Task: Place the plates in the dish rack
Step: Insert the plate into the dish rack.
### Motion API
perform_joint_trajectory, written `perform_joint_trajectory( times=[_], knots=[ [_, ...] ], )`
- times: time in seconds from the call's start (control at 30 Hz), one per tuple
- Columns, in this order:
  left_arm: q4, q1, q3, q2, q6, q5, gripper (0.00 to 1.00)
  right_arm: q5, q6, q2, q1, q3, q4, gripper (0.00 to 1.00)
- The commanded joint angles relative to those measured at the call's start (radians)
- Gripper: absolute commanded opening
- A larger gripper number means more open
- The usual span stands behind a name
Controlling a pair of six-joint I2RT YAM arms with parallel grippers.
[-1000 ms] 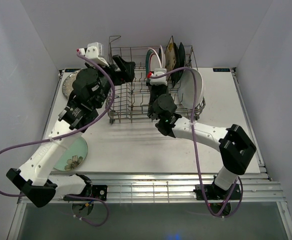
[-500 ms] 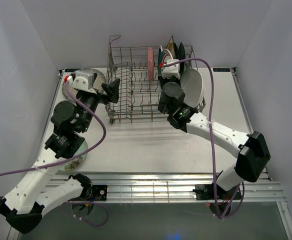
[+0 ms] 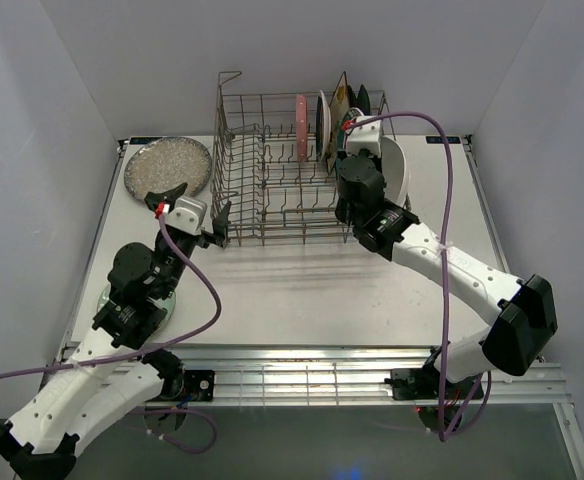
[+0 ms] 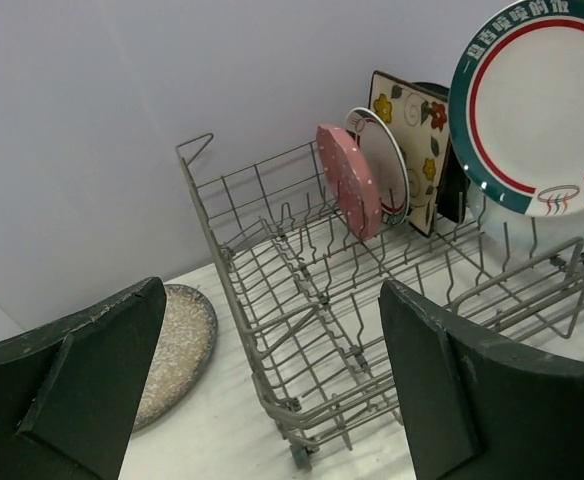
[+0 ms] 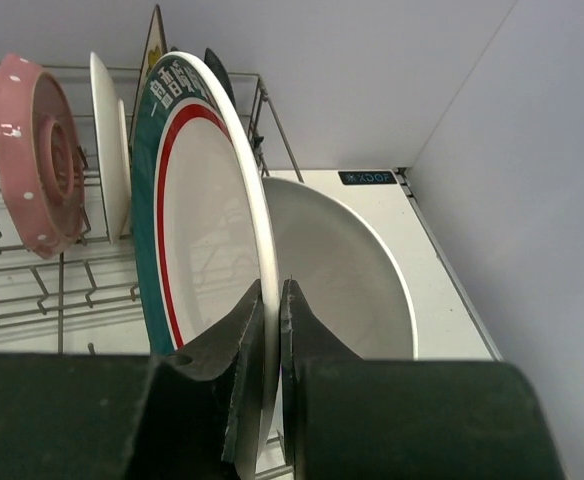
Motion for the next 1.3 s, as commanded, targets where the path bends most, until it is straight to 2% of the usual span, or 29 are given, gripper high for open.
perform_joint_trajectory(
  times=[0.0, 0.13, 0.4, 0.97, 1.27],
  knots=[
    [0.038, -0.001, -0.049, -0.041, 0.068, -0.026, 0.98, -0.043, 0.095, -0.031, -0.037, 0.01, -0.044, 0.08],
    [0.158, -0.001, -0.193, -0.064, 0.152, -0.098, 0.98, -0.091, 0.163, -0.043, -0.089, -0.016, -0.095, 0.08],
    [0.245, -0.001, -0.327, -0.069, 0.143, -0.153, 0.98, -0.088, 0.154, -0.028, -0.121, -0.029, -0.096, 0.08],
    [0.267, -0.001, -0.373, -0.139, 0.129, -0.21, 0.98, -0.058, 0.132, 0.071, -0.152, -0.013, -0.069, 0.08],
    [0.269, -0.001, -0.376, -0.147, 0.131, -0.221, 0.98, -0.005, 0.074, 0.196, -0.161, 0.059, -0.043, 0.08]
  ],
)
